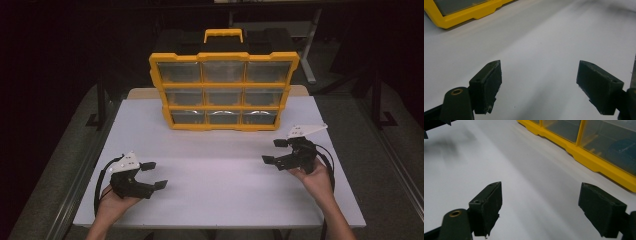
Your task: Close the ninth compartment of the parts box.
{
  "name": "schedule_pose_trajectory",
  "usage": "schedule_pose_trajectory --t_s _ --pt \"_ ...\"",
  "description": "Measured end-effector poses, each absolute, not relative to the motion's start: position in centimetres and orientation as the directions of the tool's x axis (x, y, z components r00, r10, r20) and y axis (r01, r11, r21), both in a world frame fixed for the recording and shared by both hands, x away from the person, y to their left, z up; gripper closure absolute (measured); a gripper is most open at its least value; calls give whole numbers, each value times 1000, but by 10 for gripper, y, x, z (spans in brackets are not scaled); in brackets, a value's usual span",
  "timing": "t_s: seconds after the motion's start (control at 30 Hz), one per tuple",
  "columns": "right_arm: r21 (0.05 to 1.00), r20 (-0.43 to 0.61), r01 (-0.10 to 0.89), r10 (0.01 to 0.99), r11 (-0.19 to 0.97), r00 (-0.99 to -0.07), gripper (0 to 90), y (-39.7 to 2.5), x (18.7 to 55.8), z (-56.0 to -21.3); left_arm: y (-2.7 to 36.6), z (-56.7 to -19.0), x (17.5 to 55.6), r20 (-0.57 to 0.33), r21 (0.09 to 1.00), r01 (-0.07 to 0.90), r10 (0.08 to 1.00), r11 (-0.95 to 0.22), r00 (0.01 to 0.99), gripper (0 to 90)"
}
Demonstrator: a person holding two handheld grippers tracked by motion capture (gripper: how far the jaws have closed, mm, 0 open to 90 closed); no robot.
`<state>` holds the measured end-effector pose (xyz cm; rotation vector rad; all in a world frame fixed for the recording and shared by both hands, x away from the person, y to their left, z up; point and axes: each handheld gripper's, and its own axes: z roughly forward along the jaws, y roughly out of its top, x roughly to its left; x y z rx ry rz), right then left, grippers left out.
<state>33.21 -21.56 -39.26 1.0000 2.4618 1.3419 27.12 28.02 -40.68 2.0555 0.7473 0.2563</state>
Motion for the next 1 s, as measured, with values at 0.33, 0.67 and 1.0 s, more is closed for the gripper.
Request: schedule_pose_trajectory --t_s 0.33,0.67,1.0 --pt "788 180 501 644 358 -743 149 -226 322 -401 281 -411 270 -109 813 417 598 -406 794 203" --pt "795 198 510 655 328 -729 145 -236 317 -410 281 -416 271 -126 814 428 600 -392 790 205" --pt "804 197 500 650 322 -735 143 -241 312 -413 278 -417 274 -121 818 418 593 -395 796 204"
